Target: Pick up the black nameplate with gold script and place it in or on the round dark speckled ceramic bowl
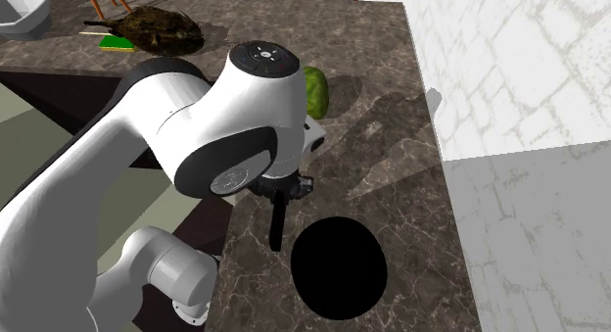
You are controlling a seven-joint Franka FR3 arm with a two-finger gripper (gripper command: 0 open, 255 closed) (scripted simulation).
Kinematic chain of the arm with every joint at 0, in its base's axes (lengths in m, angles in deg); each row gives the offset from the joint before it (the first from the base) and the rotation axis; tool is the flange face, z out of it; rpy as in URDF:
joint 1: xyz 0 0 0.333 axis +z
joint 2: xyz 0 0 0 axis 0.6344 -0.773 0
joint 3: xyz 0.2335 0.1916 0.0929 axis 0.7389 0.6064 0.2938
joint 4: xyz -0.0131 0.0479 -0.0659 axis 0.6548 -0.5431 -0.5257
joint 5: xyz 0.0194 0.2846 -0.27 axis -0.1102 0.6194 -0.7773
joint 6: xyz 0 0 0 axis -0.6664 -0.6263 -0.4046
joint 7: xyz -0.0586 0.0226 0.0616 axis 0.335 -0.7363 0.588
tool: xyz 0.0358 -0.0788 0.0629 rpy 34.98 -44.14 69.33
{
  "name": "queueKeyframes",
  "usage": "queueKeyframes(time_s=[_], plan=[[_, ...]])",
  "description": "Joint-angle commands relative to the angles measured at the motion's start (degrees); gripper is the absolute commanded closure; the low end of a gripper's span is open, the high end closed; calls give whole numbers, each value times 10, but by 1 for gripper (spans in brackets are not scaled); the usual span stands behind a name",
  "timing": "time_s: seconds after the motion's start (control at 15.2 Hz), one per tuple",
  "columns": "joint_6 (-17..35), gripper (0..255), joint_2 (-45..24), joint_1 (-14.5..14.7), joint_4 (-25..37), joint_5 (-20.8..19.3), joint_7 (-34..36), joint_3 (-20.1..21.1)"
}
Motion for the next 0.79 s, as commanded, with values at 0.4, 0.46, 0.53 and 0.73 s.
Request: queueKeyframes(time_s=[0.4,0.46,0.53,0.73], plan=[[-53,255,-33,7,86,9,-8,5],[-60,255,-38,8,97,10,-10,6],[-67,255,-43,9,109,11,-11,6],[-87,255,-58,11,144,14,-15,7]])
